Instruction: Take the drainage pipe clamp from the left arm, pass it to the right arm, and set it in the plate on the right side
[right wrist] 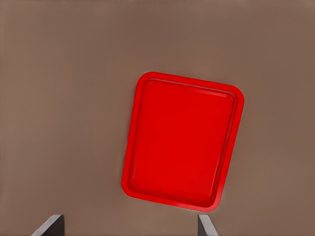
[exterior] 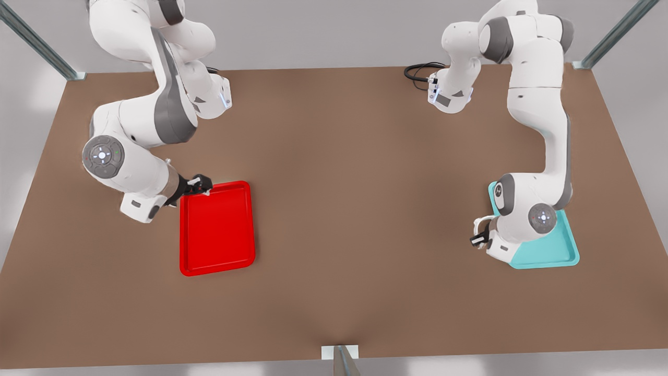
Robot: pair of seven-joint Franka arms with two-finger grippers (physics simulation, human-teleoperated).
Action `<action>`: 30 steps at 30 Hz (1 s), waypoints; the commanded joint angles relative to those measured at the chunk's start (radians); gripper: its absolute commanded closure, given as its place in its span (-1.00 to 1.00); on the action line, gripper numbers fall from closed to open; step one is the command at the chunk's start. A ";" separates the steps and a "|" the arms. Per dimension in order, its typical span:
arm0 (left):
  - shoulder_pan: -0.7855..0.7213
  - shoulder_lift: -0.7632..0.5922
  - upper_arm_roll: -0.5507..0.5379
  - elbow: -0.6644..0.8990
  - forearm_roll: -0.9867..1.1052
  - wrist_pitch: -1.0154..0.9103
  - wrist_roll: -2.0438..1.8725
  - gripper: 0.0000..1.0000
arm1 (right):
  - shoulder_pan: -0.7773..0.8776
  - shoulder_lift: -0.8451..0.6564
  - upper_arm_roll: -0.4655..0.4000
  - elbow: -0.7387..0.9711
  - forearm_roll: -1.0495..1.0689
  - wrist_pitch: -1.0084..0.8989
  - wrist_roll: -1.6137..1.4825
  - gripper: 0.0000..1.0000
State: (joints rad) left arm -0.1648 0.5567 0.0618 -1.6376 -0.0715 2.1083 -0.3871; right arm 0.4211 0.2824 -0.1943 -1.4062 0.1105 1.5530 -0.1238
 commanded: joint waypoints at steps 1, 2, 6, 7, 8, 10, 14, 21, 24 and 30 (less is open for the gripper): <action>-0.053 0.022 -0.008 0.062 0.039 -0.086 -0.772 0.57 | 0.036 0.020 -0.001 -0.007 0.008 0.159 0.004 -1.00; -0.058 0.022 -0.034 0.083 0.035 -0.111 -0.850 0.57 | 0.048 0.026 -0.001 -0.008 0.008 0.170 0.012 -1.00; -0.059 0.062 -0.152 0.183 0.038 -0.140 -1.281 0.57 | 0.090 0.038 -0.001 -0.037 0.009 0.231 0.179 -1.00; -0.059 0.069 -0.166 0.202 0.039 -0.140 -1.366 0.57 | 0.100 0.035 -0.001 -0.054 0.024 0.236 0.240 -1.00; -0.059 0.077 -0.188 0.219 0.038 -0.140 -1.420 0.57 | 0.119 0.024 -0.001 -0.092 0.044 0.265 0.329 -1.00; -0.087 0.094 -0.224 0.268 0.039 -0.142 -1.527 0.57 | 0.125 -0.018 -0.001 -0.198 0.066 0.377 0.381 -1.00; -0.177 0.147 -0.224 0.358 0.042 -0.140 -1.728 0.57 | 0.173 -0.072 -0.001 -0.364 0.070 0.588 0.533 -1.00; -0.309 0.287 -0.223 0.582 0.038 -0.162 -1.923 0.57 | 0.235 -0.042 0.001 -0.398 0.264 0.685 0.547 -1.00; -0.323 0.301 -0.223 0.622 0.035 -0.160 -1.938 0.57 | 0.289 -0.009 -0.001 -0.388 0.264 0.685 0.552 -1.00; -0.364 0.318 -0.223 0.644 0.035 -0.160 -1.981 0.57 | 0.344 0.026 -0.001 -0.389 0.264 0.705 0.556 -1.00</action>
State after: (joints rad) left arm -0.5281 0.8756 -0.1606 -0.9943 -0.0370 1.9514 -1.8452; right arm 0.7601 0.3040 -0.1946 -1.7985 0.3687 2.2224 0.2757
